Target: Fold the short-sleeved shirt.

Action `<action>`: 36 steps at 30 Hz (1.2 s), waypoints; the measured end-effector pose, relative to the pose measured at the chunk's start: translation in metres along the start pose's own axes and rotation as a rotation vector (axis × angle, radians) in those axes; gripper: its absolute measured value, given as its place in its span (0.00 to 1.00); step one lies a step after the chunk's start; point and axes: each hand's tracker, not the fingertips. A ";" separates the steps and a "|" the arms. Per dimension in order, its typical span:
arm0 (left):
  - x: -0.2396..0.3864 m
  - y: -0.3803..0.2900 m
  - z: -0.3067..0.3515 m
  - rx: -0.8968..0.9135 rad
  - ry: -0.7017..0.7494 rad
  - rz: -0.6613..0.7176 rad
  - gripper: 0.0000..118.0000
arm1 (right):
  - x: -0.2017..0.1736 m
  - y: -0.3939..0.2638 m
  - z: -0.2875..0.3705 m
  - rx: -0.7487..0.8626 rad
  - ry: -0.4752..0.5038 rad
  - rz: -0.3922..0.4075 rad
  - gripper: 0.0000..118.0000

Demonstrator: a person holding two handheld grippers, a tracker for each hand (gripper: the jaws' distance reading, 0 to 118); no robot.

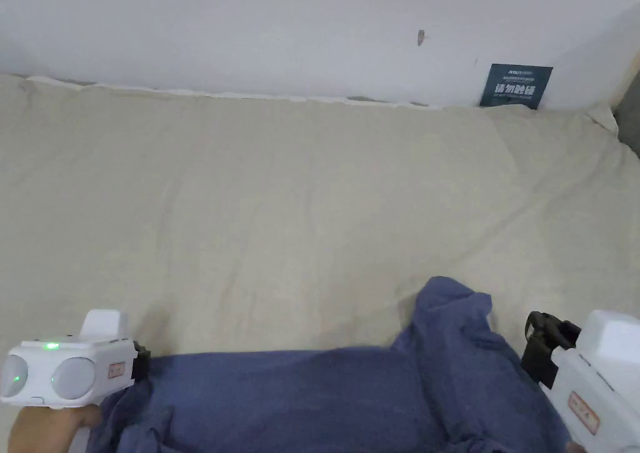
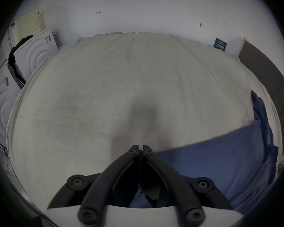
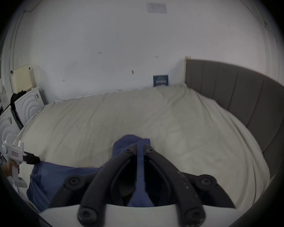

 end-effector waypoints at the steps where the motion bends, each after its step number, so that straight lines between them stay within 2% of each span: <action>1: 0.001 0.001 0.003 0.001 -0.006 0.002 0.02 | 0.005 0.001 -0.013 -0.035 -0.002 -0.001 0.26; 2: 0.003 0.000 0.008 0.015 -0.023 0.001 0.02 | 0.009 0.001 -0.028 -0.077 -0.003 0.003 0.39; 3: 0.007 0.001 0.017 0.060 -0.019 0.003 0.02 | 0.013 0.002 -0.045 -0.139 -0.005 -0.003 0.59; 5: 0.009 0.004 0.035 0.110 -0.053 0.018 0.02 | 0.021 0.000 -0.081 -0.244 -0.009 -0.002 0.80; 6: 0.009 0.006 0.042 0.120 -0.079 0.029 0.02 | 0.023 -0.002 -0.097 -0.308 -0.006 -0.003 0.85; 9: 0.008 0.008 0.057 0.122 -0.133 0.050 0.02 | 0.024 -0.012 -0.136 -0.393 0.005 0.023 0.85; 13: 0.007 0.008 0.066 0.121 -0.128 0.045 0.02 | 0.007 -0.027 -0.165 -0.487 -0.023 0.120 0.74; 15: 0.006 0.007 0.071 0.118 -0.127 0.052 0.02 | 0.002 -0.035 -0.163 -0.488 -0.009 0.120 0.53; 16: 0.004 0.006 0.073 0.117 -0.131 0.061 0.02 | 0.000 -0.032 -0.152 -0.438 -0.023 0.117 0.51; 17: 0.004 0.005 0.075 0.117 -0.130 0.064 0.02 | 0.004 -0.030 -0.149 -0.441 -0.005 0.116 0.39; 18: 0.003 0.003 0.077 0.118 -0.125 0.068 0.02 | 0.006 -0.029 -0.142 -0.435 0.009 0.115 0.04; 23: -0.001 -0.006 0.095 0.140 -0.125 0.159 0.02 | 0.025 -0.014 -0.086 -0.304 0.041 0.091 0.04; 29: -0.010 -0.025 0.130 0.176 -0.100 0.194 0.02 | 0.043 0.000 0.027 -0.177 0.139 0.049 0.04; 31: -0.013 -0.036 0.146 0.184 -0.094 0.204 0.02 | 0.051 -0.005 0.060 -0.152 0.161 0.039 0.04; 34: -0.018 -0.058 0.163 0.192 -0.085 0.207 0.02 | 0.057 -0.023 0.099 -0.137 0.198 -0.017 0.04; 36: -0.019 -0.075 0.172 0.184 -0.078 0.195 0.02 | 0.061 -0.039 0.119 -0.145 0.194 -0.017 0.04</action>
